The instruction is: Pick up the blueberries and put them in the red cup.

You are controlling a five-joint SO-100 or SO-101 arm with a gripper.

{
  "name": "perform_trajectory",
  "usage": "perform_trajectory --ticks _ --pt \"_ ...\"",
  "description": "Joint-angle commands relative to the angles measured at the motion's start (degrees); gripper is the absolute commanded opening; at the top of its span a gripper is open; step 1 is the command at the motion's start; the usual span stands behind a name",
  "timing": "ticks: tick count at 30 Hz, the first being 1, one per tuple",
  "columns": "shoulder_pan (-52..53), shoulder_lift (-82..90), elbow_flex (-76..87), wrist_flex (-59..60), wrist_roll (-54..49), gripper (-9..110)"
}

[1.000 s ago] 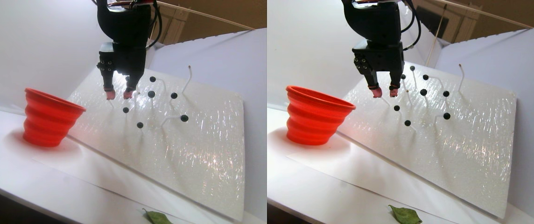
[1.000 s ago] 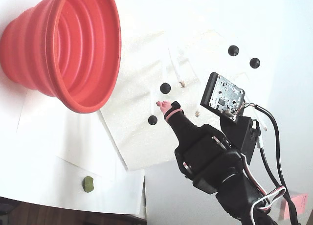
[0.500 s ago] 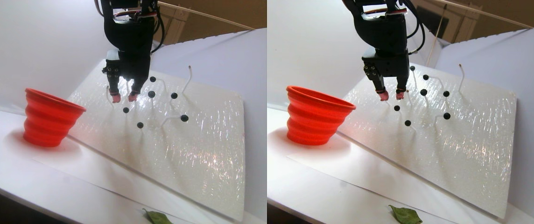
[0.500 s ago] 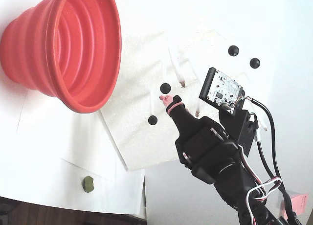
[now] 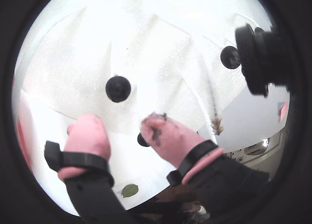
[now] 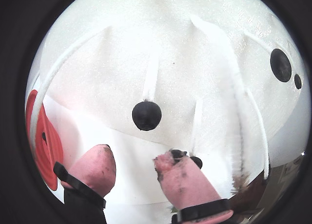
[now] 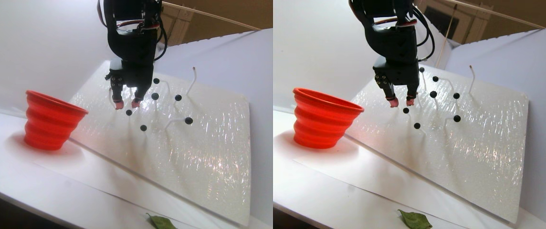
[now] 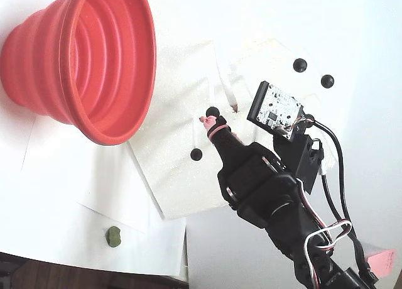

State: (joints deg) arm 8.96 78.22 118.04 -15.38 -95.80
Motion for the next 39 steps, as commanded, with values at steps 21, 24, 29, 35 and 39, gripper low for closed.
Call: perform_trajectory --ticks 21,24,29,35,39 --pt "3.5 -4.9 -10.9 -4.4 -1.5 17" --pt "3.5 -5.8 -11.7 -4.8 -1.6 17" --pt "3.6 -6.9 -12.9 -5.4 -1.7 17" --pt "3.6 -7.7 -14.0 -5.5 -1.6 17" --pt "3.8 -8.4 -14.2 -5.8 -1.8 17"
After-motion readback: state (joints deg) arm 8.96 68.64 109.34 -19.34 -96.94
